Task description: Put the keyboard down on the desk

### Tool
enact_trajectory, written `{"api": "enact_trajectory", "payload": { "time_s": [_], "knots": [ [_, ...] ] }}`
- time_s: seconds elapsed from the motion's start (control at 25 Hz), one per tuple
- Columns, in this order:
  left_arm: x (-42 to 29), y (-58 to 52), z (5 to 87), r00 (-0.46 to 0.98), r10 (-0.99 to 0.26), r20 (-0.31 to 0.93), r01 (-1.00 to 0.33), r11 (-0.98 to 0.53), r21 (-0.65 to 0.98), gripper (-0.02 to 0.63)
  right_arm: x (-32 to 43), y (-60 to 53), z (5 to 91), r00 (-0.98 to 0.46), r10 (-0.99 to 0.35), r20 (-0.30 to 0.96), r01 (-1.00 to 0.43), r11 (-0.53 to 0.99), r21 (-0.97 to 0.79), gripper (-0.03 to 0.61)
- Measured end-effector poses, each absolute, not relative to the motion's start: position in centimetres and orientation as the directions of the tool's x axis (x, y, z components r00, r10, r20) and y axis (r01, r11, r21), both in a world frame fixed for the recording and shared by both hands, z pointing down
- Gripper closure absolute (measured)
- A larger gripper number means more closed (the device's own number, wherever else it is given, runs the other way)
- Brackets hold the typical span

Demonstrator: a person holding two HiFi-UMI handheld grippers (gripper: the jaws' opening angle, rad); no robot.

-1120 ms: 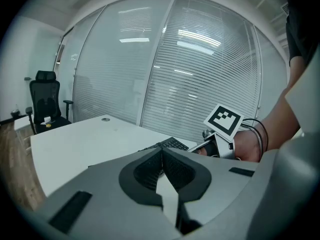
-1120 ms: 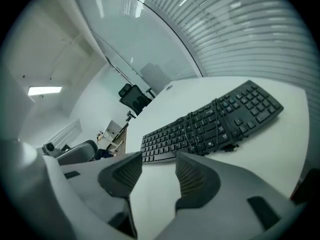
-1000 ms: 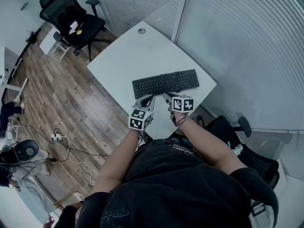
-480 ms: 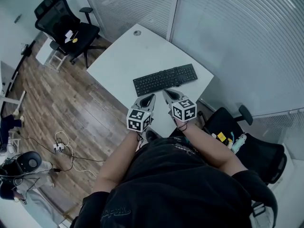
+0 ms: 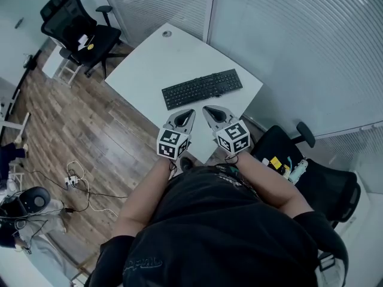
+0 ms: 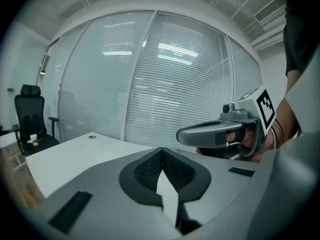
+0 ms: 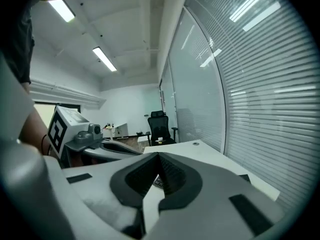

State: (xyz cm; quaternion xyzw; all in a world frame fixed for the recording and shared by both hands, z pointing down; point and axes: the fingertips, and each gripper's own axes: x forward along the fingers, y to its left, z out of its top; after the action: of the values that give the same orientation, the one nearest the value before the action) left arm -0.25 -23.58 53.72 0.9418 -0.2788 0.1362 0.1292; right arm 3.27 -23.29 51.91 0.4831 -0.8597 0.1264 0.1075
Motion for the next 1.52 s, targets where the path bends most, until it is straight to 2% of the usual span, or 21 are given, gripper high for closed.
{"api": "enact_trajectory", "payload": {
  "time_s": [0.72, 1.12, 1.52],
  "knots": [
    [6.5, -8.3, 52.1, 0.786, -0.524, 0.328, -0.589, -0.796, 0.140, 0.598, 10.5, -8.6, 50.3, -0.604, -0.757, 0.250, -0.794, 0.598, -0.110, 0.555],
    [5.0, 0.2, 50.6, 0.760, -0.559, 0.331, -0.620, -0.777, 0.109, 0.598, 9.2, -0.2, 49.7, -0.665, -0.702, 0.255, -0.741, 0.662, -0.110, 0.555],
    [1.4, 4.2, 49.8, 0.772, -0.552, 0.314, -0.606, -0.788, 0.105, 0.598, 6.8, 3.0, 48.5, -0.647, -0.725, 0.236, -0.757, 0.648, -0.085, 0.555]
  ]
}}
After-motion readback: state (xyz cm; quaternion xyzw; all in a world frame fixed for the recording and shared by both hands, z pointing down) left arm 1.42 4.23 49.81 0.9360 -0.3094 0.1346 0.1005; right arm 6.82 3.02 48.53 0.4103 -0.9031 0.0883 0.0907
